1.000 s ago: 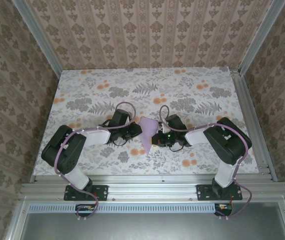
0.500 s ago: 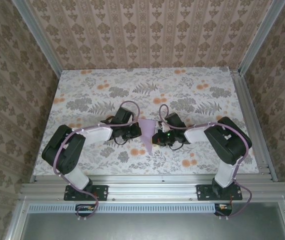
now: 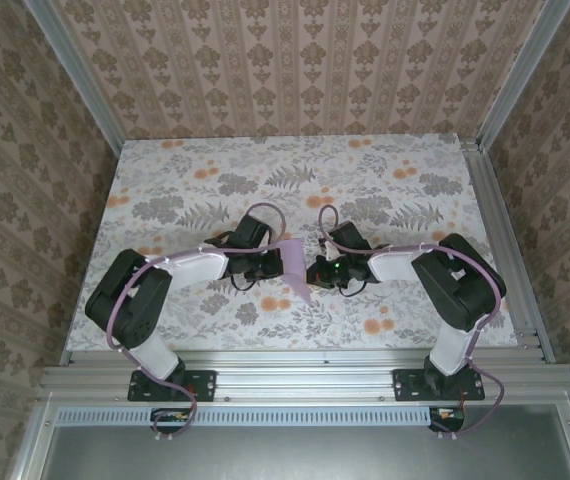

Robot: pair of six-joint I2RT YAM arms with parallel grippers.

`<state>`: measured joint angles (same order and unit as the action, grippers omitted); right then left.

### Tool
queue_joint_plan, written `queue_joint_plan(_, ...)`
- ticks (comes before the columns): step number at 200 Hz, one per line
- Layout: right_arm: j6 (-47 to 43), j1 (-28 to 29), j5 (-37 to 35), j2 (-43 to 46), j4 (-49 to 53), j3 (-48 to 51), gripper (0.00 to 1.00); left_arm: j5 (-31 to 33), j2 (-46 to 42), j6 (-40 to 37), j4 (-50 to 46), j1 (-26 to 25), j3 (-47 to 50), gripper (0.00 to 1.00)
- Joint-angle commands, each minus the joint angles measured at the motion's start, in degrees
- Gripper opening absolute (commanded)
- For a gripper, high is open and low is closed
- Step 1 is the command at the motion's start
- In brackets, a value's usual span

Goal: Fold a paper plane with a square sheet of paper (pick it up from the middle)

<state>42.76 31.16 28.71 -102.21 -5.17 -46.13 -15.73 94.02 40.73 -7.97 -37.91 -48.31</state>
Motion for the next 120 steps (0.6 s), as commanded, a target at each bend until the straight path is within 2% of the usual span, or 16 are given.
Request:
queue_joint_plan(1,-1.37,-0.45,-2.95,0.18,4.33,-1.44,0.01,2.04,0.44,-2.3,-2.59,-0.23,-1.43,0.05)
queue_joint_plan(78,-1.37,0.48,-2.61,-1.13,4.21,-3.05,0.02,2.81,0.59,-4.33,-4.99,-0.49,-3.26,0.08)
queue_joint_plan(120,-1.85,0.57,-3.77,2.75,6.59,-2.78,0.03,3.24,0.59,-4.85,-5.98,-0.67,-4.0,0.09)
